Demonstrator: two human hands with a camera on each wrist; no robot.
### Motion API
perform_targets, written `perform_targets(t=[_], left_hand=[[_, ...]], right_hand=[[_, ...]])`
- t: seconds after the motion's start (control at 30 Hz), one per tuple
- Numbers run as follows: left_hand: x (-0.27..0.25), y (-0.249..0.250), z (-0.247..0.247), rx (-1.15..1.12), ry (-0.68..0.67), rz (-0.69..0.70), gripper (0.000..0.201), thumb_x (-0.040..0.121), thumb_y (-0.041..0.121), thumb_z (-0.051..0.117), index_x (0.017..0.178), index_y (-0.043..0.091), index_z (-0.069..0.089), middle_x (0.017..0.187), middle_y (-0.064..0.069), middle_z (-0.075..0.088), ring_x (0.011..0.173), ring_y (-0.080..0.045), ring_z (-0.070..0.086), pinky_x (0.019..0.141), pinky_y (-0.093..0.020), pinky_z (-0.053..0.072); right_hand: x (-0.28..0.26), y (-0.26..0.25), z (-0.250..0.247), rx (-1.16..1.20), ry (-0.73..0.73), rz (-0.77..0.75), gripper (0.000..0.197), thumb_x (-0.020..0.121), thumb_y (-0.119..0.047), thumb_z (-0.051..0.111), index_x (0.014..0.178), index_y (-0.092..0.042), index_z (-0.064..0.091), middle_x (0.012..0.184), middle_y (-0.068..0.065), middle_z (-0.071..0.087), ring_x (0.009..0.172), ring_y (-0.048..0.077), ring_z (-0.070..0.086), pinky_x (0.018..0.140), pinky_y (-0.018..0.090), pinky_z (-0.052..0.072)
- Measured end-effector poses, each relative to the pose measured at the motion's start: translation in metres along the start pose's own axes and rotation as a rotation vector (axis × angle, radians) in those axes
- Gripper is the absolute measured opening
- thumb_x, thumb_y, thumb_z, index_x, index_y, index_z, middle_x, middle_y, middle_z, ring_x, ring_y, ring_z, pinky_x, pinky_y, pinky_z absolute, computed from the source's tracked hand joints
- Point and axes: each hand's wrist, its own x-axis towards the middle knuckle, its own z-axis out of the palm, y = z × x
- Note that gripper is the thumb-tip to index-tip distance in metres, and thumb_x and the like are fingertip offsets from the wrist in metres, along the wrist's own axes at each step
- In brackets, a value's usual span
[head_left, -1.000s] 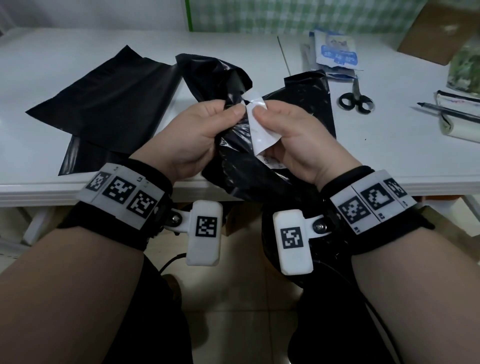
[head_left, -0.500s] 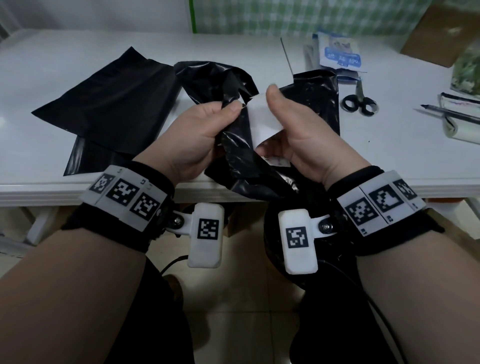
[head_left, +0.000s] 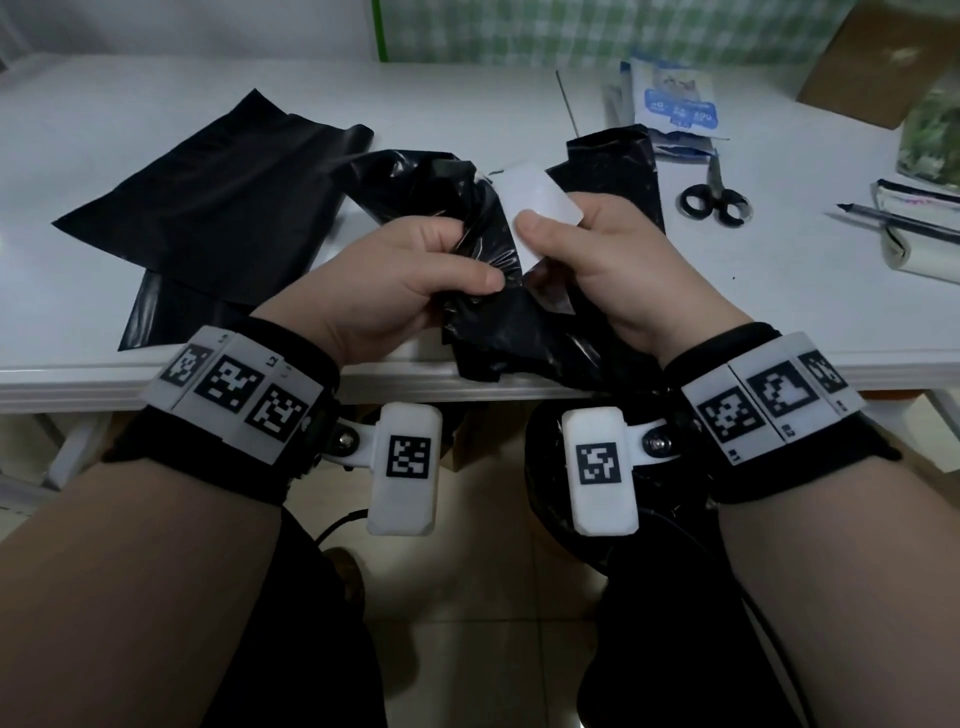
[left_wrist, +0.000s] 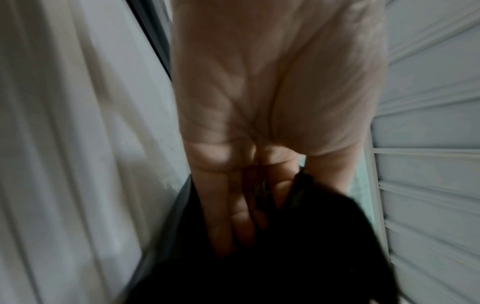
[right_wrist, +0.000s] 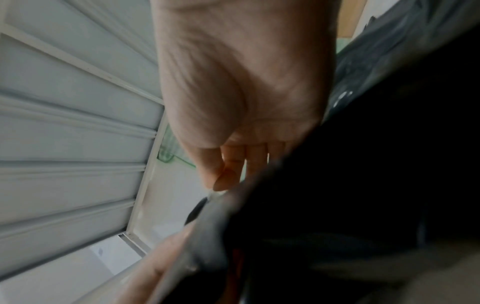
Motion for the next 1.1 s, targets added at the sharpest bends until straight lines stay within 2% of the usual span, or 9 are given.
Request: perform_targets(t=[0.17,0.3,0.43,0.53,0.6,0.73,0.83,0.97,1.1], left_hand=[[0.0,0.001,0.0,-0.005,-0.021,0.006,0.021,0.068,0.001,0.054,0.088,-0.003,0.059,0.081,-0.014,0.065,0.073,-0.024,0.064,0.071,-0.03,0.055],[-0.003,0.004,-0.004,0.004,-0.05,0.004,0.019,0.069,0.001,0.053,0.087,-0.001,0.058,0.084,-0.015,0.063,0.077,-0.027,0.06,0.075,-0.036,0.049],[-0.002,0.005,-0.004,-0.052,0.016,0.002,0.023,0.068,0.001,0.051,0.09,-0.001,0.057,0.085,-0.017,0.06,0.075,-0.028,0.059,0.07,-0.036,0.048],[0.001,0.004,-0.007,-0.126,0.113,0.014,0.019,0.067,0.002,0.05,0.087,0.002,0.052,0.079,-0.013,0.055,0.069,-0.023,0.056,0.064,-0.033,0.047],[0.002,0.003,-0.008,-0.147,0.164,0.023,0.025,0.067,0.005,0.05,0.092,0.004,0.049,0.08,-0.012,0.05,0.071,-0.022,0.052,0.067,-0.032,0.044],[0.0,0.005,-0.002,-0.036,0.158,0.044,0.007,0.081,0.018,0.057,0.082,0.01,0.058,0.073,-0.002,0.061,0.069,-0.014,0.061,0.069,-0.029,0.05],[-0.002,0.002,0.005,0.144,0.069,0.041,0.024,0.081,0.035,0.066,0.084,0.011,0.066,0.076,-0.001,0.068,0.072,-0.014,0.068,0.064,-0.025,0.054],[0.001,-0.001,0.004,0.097,0.077,0.046,0.009,0.078,0.016,0.064,0.084,0.011,0.067,0.081,-0.003,0.07,0.08,-0.015,0.068,0.074,-0.027,0.055],[0.001,0.002,0.002,-0.076,0.074,0.019,0.02,0.072,0.003,0.055,0.091,0.003,0.061,0.088,-0.01,0.063,0.083,-0.019,0.064,0.078,-0.03,0.056]], right_hand=[[-0.001,-0.002,-0.003,0.095,-0.061,0.062,0.017,0.092,-0.02,0.053,0.094,-0.004,0.057,0.078,0.014,0.055,0.062,0.015,0.053,0.05,0.019,0.044],[0.0,-0.004,-0.01,0.139,-0.043,0.103,0.016,0.097,-0.017,0.048,0.09,-0.011,0.06,0.069,-0.002,0.067,0.06,0.009,0.061,0.051,0.018,0.048],[0.003,-0.005,-0.009,0.156,0.004,0.137,0.027,0.098,-0.031,0.046,0.101,-0.006,0.057,0.078,0.007,0.062,0.065,0.016,0.06,0.053,0.022,0.051],[0.001,-0.006,-0.009,0.076,-0.03,0.098,0.039,0.092,-0.046,0.05,0.079,-0.01,0.059,0.069,0.004,0.058,0.064,0.013,0.059,0.063,0.025,0.054],[-0.003,-0.006,-0.007,-0.073,-0.073,0.019,0.029,0.085,-0.037,0.064,0.067,-0.015,0.058,0.064,0.002,0.055,0.061,0.01,0.055,0.064,0.023,0.05],[-0.002,0.001,-0.003,-0.2,0.004,-0.059,0.023,0.084,-0.017,0.069,0.065,-0.012,0.056,0.055,-0.002,0.055,0.051,0.009,0.05,0.055,0.021,0.043],[0.0,0.001,0.002,-0.291,0.041,-0.129,0.024,0.082,-0.024,0.065,0.068,-0.005,0.056,0.059,0.002,0.052,0.055,0.007,0.047,0.056,0.02,0.039],[-0.001,0.003,0.004,-0.387,0.027,-0.139,0.028,0.086,-0.027,0.06,0.072,-0.003,0.057,0.065,0.004,0.05,0.063,0.011,0.046,0.063,0.026,0.038],[-0.001,-0.001,-0.005,-0.138,0.009,-0.068,0.023,0.083,-0.024,0.057,0.077,-0.002,0.055,0.078,0.014,0.055,0.071,0.021,0.053,0.066,0.03,0.046]])
